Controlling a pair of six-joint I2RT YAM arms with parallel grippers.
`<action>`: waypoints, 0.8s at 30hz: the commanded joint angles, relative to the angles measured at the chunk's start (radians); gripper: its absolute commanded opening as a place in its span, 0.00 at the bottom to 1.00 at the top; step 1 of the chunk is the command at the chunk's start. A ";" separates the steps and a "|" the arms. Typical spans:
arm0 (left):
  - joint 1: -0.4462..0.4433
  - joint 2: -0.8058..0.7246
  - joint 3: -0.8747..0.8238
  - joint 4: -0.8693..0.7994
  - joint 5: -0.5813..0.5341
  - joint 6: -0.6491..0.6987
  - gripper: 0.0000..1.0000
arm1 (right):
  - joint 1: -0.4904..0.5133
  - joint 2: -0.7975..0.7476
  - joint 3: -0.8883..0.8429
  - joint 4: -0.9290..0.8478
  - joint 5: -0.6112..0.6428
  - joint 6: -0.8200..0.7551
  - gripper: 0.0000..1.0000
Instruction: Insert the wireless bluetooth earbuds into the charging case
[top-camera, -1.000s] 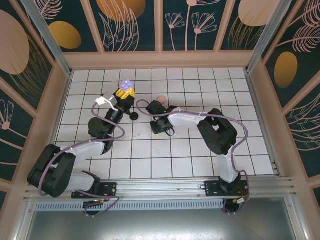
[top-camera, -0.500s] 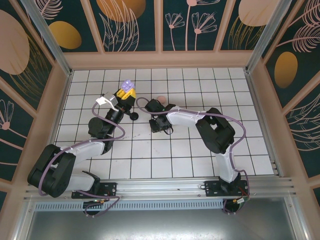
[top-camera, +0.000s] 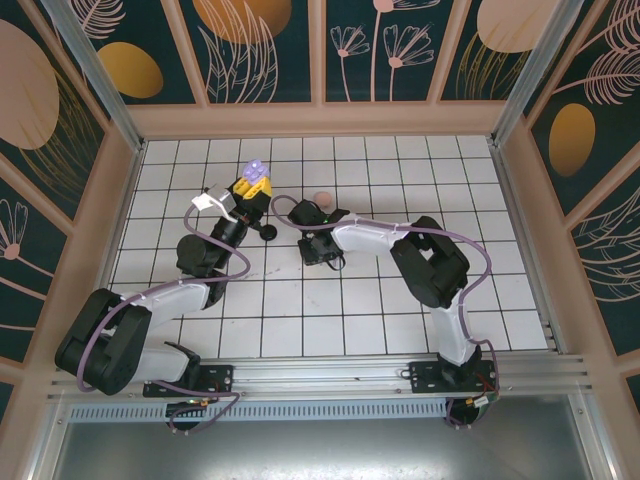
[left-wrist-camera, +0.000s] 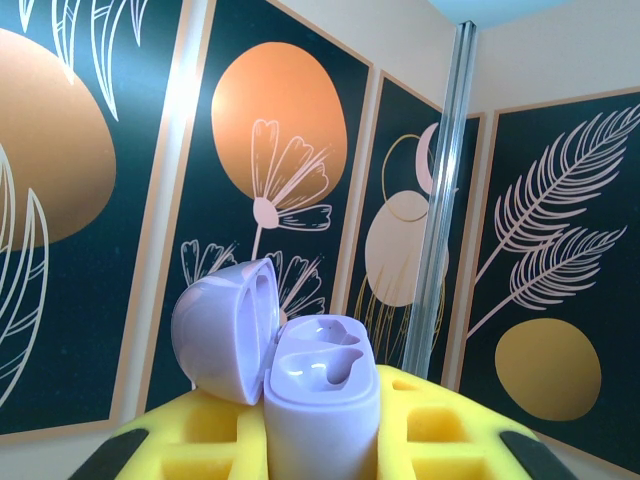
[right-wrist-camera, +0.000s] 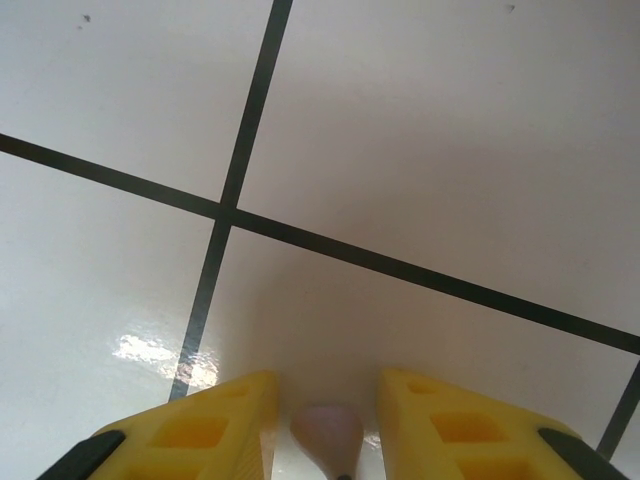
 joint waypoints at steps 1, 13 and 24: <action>-0.002 -0.001 0.008 0.011 0.020 0.005 0.00 | 0.006 0.026 -0.025 -0.035 0.026 0.025 0.31; -0.002 -0.002 0.015 0.005 0.027 -0.002 0.00 | 0.012 -0.001 -0.054 -0.027 0.031 0.046 0.30; -0.002 0.004 0.021 0.002 0.024 -0.013 0.00 | 0.015 -0.023 -0.062 -0.011 0.049 0.052 0.17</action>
